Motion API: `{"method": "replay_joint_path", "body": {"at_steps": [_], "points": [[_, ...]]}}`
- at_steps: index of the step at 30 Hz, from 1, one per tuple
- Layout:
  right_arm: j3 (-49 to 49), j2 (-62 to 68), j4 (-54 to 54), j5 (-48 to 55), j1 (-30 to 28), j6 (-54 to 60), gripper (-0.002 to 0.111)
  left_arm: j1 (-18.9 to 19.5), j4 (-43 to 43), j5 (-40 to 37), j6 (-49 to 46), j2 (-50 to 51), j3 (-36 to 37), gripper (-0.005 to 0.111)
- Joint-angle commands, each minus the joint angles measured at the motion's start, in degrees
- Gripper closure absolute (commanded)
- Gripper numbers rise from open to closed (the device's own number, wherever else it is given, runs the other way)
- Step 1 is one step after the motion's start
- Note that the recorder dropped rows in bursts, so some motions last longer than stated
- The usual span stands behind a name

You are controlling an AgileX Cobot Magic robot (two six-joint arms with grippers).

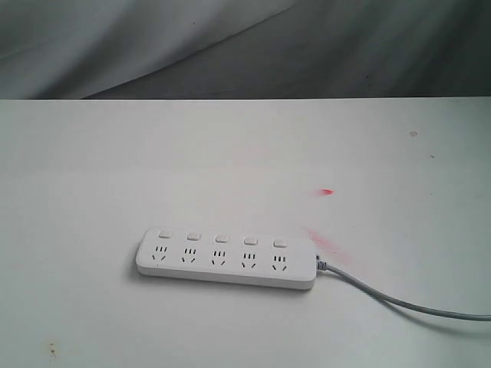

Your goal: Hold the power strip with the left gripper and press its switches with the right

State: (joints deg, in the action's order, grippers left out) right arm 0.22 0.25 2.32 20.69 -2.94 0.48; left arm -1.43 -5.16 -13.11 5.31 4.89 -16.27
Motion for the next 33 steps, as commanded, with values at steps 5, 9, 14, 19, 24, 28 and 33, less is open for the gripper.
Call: {"method": "replay_joint_path", "body": {"at_steps": [5, 9, 14, 19, 24, 28, 33], "points": [[-0.2, -0.3, 0.0, -0.8, -0.5, -0.1, 0.108, 0.0, 0.3, -2.8, 2.4, 16.5, -11.5, 0.107], [-0.2, -0.3, 0.0, -0.8, -0.5, -0.1, 0.108, 0.0, 0.1, -8.9, 2.2, 27.6, -19.4, 0.107], [-0.2, -0.3, 0.0, -0.8, -0.5, -0.1, 0.108, 0.0, -3.2, -15.9, 2.2, 46.5, -31.8, 0.107], [-0.2, -0.3, 0.0, -0.8, -0.5, -0.1, 0.108, 0.0, -3.0, -18.6, 1.5, 53.9, -36.7, 0.107], [-0.2, -0.3, 0.0, -0.8, -0.5, -0.1, 0.108, 0.0, -2.7, -8.9, -21.3, 56.6, -36.7, 0.107], [-0.2, -0.3, 0.0, -0.8, -0.5, -0.1, 0.108, 0.0, -2.7, -4.9, -41.0, 59.5, -36.7, 0.107], [-0.2, -0.3, 0.0, -0.8, -0.5, -0.1, 0.108, 0.0, -1.1, -6.8, -61.6, 66.9, -36.7, 0.107]]}}
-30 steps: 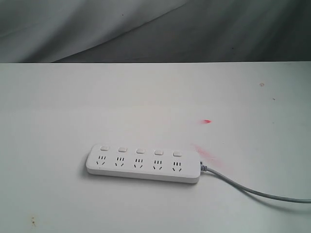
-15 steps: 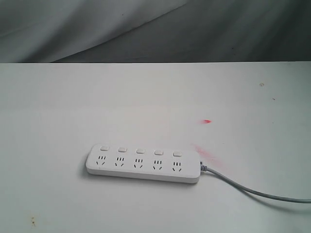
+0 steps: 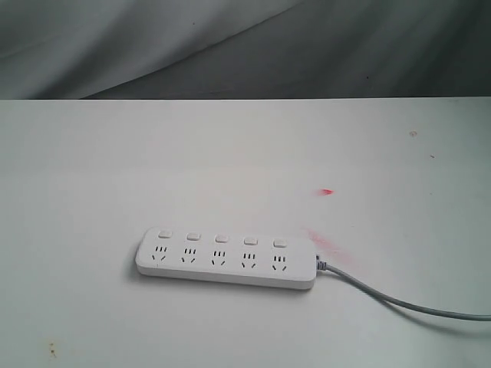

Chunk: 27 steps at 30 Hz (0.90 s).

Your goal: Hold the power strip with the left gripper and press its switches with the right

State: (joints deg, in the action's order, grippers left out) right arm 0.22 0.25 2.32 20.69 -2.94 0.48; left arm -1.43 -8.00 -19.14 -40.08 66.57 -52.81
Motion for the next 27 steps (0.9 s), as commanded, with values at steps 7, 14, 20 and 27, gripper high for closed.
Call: {"method": "replay_joint_path", "body": {"at_steps": [7, 14, 20, 27], "points": [[-0.2, -0.3, 0.0, -0.8, -0.5, -0.1, 0.108, 3.1, 40.3, -28.3, -73.8, 13.0, -0.2, 0.107], [-0.2, -0.3, 0.0, -0.8, -0.5, -0.1, 0.108, 8.9, 46.2, -49.8, -79.9, 16.0, -2.4, 0.107], [-0.2, -0.3, 0.0, -0.8, -0.5, -0.1, 0.108, 14.5, 61.7, -49.6, -79.9, 21.8, -3.8, 0.106], [-0.2, -0.3, 0.0, -0.8, -0.5, -0.1, 0.108, 15.3, 59.2, -49.4, -79.9, 25.2, -3.8, 0.08]]}}
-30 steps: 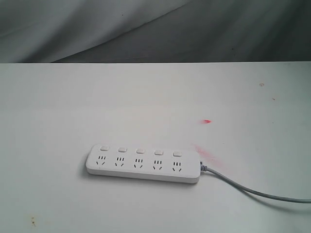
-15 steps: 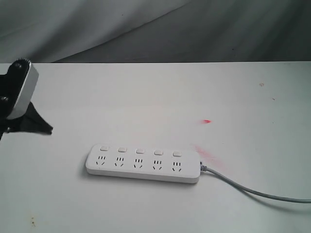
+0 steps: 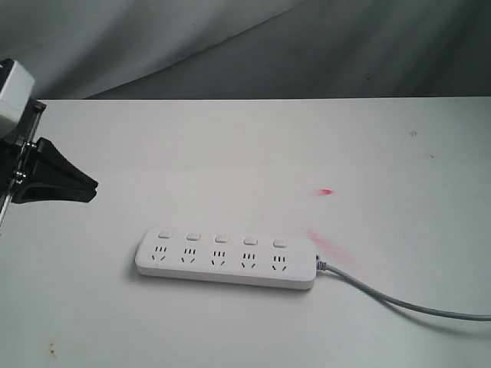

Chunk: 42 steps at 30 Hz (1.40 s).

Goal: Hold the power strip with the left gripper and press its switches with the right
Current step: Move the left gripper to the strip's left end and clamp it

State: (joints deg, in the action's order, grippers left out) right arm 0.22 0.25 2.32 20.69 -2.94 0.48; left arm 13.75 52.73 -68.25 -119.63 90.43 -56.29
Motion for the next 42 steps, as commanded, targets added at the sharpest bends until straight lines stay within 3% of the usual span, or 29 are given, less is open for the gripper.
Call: {"method": "replay_joint_path", "body": {"at_steps": [1, 4, 7, 16, 21, 31, 42], "points": [[-0.2, -0.3, 0.0, -0.8, -0.5, -0.1, 0.108, 0.2, -1.9, -0.3, -0.3, 1.7, -0.3, 0.071], [-0.2, -0.3, 0.0, -0.8, -0.5, -0.1, 0.108, 0.2, -2.3, 1.0, -0.3, 3.5, -0.8, 0.042], [-0.2, -0.3, 0.0, -0.8, -0.5, -0.1, 0.108, 0.2, -2.3, 1.2, -0.3, 5.8, -1.4, 0.031], [-0.2, -0.3, 0.0, -0.8, -0.5, -0.1, 0.108, 0.0, -4.2, 1.4, -0.3, 14.5, -5.2, 0.031], [-0.2, -0.3, 0.0, -0.8, -0.5, -0.1, 0.108, -2.8, -10.1, 2.7, -0.3, 17.9, -7.0, 0.031], [-0.2, -0.3, 0.0, -0.8, -0.5, -0.1, 0.108, -8.7, -8.9, 10.3, -0.3, 21.2, -8.1, 0.031], [-0.2, -0.3, 0.0, -0.8, -0.5, -0.1, 0.108, -11.5, -8.7, 11.7, -0.3, 24.4, -9.2, 0.031]]}}
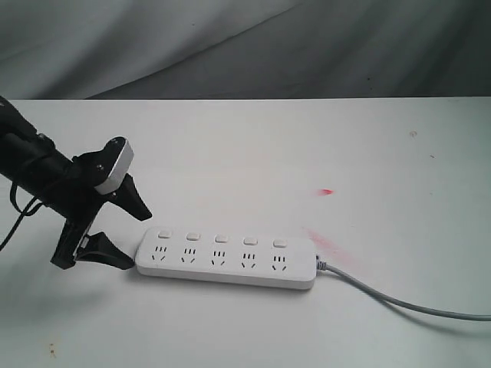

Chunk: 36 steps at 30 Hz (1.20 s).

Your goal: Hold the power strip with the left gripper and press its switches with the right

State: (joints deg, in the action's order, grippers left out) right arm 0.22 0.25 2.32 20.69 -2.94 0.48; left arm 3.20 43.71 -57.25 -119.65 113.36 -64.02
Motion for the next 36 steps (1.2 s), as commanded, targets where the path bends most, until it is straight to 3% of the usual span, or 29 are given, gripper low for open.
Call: {"method": "replay_joint_path", "body": {"at_steps": [1, 10, 36], "points": [[-0.2, -0.3, 0.0, -0.8, -0.5, -0.1, 0.108, -1.1, 0.3, 0.7, -0.3, 1.9, -2.0, 0.031], [-0.2, -0.3, 0.0, -0.8, -0.5, -0.1, 0.108, -1.1, 0.5, 0.1, -0.3, 5.4, -5.3, 0.031], [-0.2, -0.3, 0.0, -0.8, -0.5, -0.1, 0.108, -1.4, 2.8, -3.1, -0.3, 8.0, -5.3, 0.035]]}}
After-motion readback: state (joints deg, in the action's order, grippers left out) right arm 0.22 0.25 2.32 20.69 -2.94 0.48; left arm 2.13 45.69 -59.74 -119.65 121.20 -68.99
